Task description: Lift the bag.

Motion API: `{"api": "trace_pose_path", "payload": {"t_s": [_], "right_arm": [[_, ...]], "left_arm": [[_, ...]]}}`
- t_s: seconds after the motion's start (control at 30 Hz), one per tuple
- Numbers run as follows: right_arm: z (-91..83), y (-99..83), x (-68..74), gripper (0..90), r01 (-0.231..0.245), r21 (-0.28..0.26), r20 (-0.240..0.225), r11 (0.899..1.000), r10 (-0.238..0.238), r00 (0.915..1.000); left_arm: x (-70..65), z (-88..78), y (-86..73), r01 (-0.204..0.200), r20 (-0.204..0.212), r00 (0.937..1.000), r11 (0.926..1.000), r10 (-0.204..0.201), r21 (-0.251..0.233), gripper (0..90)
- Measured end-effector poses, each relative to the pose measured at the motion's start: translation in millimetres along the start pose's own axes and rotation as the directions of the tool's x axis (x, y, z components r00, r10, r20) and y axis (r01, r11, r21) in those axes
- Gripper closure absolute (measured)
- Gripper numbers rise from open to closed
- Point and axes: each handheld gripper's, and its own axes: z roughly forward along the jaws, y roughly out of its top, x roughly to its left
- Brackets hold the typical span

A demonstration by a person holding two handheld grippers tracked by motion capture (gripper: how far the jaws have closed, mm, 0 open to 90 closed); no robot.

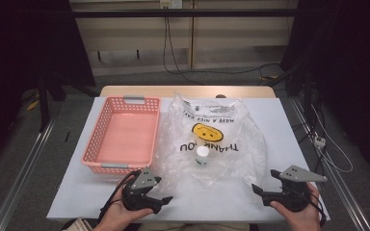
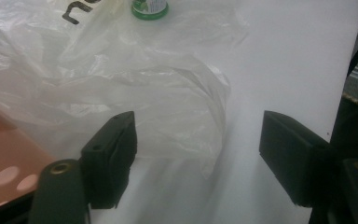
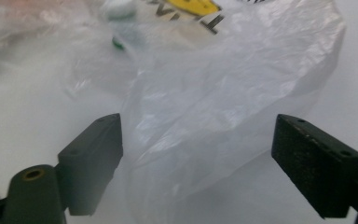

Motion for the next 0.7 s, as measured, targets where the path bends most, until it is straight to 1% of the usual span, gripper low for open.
{"api": "trace_pose_path", "payload": {"t_s": [0.03,0.07,0.1,0.13,0.17,0.2,0.23,0.3,0.33,0.37,0.4,0.43,0.47,0.5,0.53,0.57,0.6,0.63,0.67,0.7], "right_arm": [[0.1,-1.6,2.9,21.2,0.012,0.015,-0.012,1.0,-0.012,0.9999],[0.5,-3.3,5.7,24.2,0.022,0.032,-0.027,0.999,-0.021,0.9994],[1.4,-5.4,8.2,25.7,0.032,0.051,-0.039,0.998,-0.03,0.9988],[3.2,-7.9,10.2,25.7,0.034,0.069,-0.053,0.997,-0.03,0.9981],[5.1,-10.6,12.2,26.8,0.031,0.095,-0.067,0.995,-0.024,0.9974],[6.6,-12.8,13.8,29.2,0.04,0.116,-0.08,0.992,-0.031,0.9964],[7.8,-14.0,15.3,30.5,0.044,0.129,-0.084,0.991,-0.033,0.9959],[9.2,-14.7,16.7,40.2,0.052,0.146,-0.093,0.988,-0.039,0.9949],[10.3,-15.0,16.9,41.9,0.06,0.152,-0.099,0.987,-0.045,0.9941],[12.0,-15.5,17.1,44.5,0.06,0.166,-0.099,0.984,-0.044,0.9941],[14.0,-16.1,17.3,49.6,0.056,0.183,-0.098,0.981,-0.039,0.9944],[16.6,-16.8,16.7,52.8,0.058,0.203,-0.099,0.977,-0.039,0.9943],[18.9,-17.2,16.7,56.5,0.055,0.216,-0.101,0.975,-0.034,0.9943],[20.2,-16.9,16.3,64.5,0.054,0.224,-0.105,0.973,-0.031,0.994],[21.3,-16.9,15.7,70.1,0.055,0.231,-0.114,0.971,-0.029,0.9931],[22.3,-16.9,15.3,70.8,0.051,0.239,-0.118,0.97,-0.024,0.9928],[23.2,-16.8,14.9,74.3,0.05,0.243,-0.12,0.969,-0.021,0.9925],[23.6,-16.6,14.4,79.4,0.049,0.244,-0.122,0.969,-0.019,0.9923],[24.1,-16.4,13.4,82.0,0.046,0.247,-0.123,0.968,-0.015,0.9923],[24.5,-16.1,12.3,85.1,0.034,0.25,-0.123,0.968,-0.003,0.9924]], "left_arm": [[0.0,0.5,0.3,-0.013,-0.009,0.9999,0.9997,0.013,0.021,30.3],[0.3,2.6,-0.1,-0.011,0.006,0.9999,0.9997,0.011,0.02,31.5],[0.8,3.6,-0.1,-0.019,0.015,0.9997,0.9992,0.018,0.035,32.4],[0.3,4.7,-0.5,-0.019,0.009,0.9998,0.9991,0.019,0.039,33.3],[0.1,5.6,-0.2,-0.026,0.014,0.9996,0.9989,0.026,0.038,33.9],[-1.2,5.4,0.3,-0.03,0.001,0.9995,0.9985,0.03,0.045,34.0],[-1.3,5.5,0.7,-0.039,0.018,0.9991,0.9982,0.039,0.045,34.0],[-3.7,6.6,2.0,-0.048,0.014,0.9988,0.9975,0.047,0.053,34.6],[-5.0,8.0,2.7,-0.066,-0.002,0.9978,0.9955,0.066,0.068,35.2],[-4.8,10.3,2.7,-0.077,0.014,0.997,0.994,0.076,0.078,37.2],[-5.1,12.1,2.9,-0.077,0.004,0.997,0.9918,0.077,0.102,39.3],[-4.0,14.6,2.6,-0.07,0.028,0.9973,0.9918,0.068,0.107,39.7],[-3.3,16.2,2.0,-0.07,0.021,0.9975,0.9907,0.068,0.117,41.2],[-1.9,16.5,2.4,-0.082,0.011,0.9966,0.9863,0.082,0.143,43.4],[-0.8,17.4,2.0,-0.068,0.013,0.9977,0.9874,0.067,0.143,44.8],[1.9,18.1,1.3,-0.051,0.043,0.998,0.9893,0.046,0.136,46.1],[3.1,17.3,1.3,-0.046,0.025,0.9988,0.9884,0.043,0.144,46.5],[5.0,17.6,1.1,-0.032,0.034,0.999,0.9906,0.027,0.133,49.5],[7.0,16.8,1.6,-0.02,0.026,0.9995,0.9901,0.016,0.139,53.4],[9.0,16.5,1.9,-0.007,0.017,0.9998,0.9902,0.005,0.139,59.8]]}}
